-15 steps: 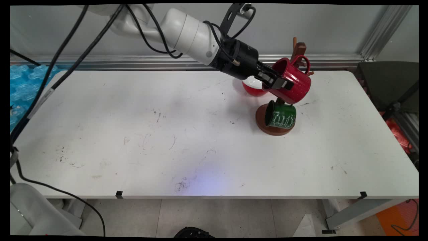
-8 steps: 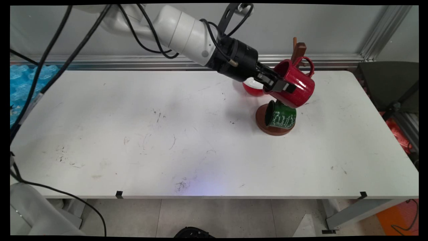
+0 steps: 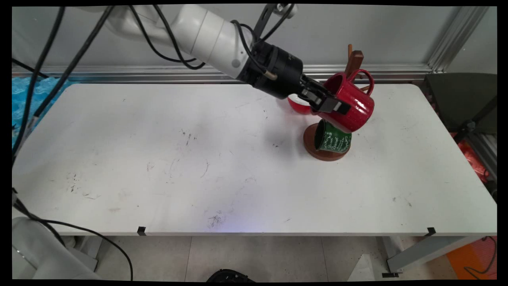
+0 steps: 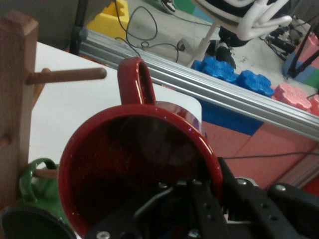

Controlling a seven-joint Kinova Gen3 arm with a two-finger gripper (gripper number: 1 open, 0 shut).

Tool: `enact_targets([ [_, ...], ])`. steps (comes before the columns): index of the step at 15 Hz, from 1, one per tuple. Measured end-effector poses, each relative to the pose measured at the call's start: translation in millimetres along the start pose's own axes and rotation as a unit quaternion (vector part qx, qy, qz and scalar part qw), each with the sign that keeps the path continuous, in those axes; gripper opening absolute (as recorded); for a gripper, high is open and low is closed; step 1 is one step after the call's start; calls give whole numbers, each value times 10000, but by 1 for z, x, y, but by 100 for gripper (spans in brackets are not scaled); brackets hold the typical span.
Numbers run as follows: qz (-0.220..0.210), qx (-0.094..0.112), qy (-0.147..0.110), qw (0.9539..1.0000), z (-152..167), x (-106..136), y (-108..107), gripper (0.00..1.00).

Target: Place the picked object on the table

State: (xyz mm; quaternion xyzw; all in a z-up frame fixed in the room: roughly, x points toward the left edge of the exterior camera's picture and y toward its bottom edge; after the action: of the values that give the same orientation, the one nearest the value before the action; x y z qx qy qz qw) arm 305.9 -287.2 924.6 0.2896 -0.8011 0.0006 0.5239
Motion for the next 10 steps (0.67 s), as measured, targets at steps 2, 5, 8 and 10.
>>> enact_targets([
  [2, 44, 2, -62, 10000, -9, -2, 3, 0],
  [5, 139, 18, -221, 9997, -25, -9, 6, 0],
  [8, 227, 50, -407, 9989, -42, -19, 6, 0],
  [10, 287, 89, -560, 9980, -55, -28, 4, 0],
])
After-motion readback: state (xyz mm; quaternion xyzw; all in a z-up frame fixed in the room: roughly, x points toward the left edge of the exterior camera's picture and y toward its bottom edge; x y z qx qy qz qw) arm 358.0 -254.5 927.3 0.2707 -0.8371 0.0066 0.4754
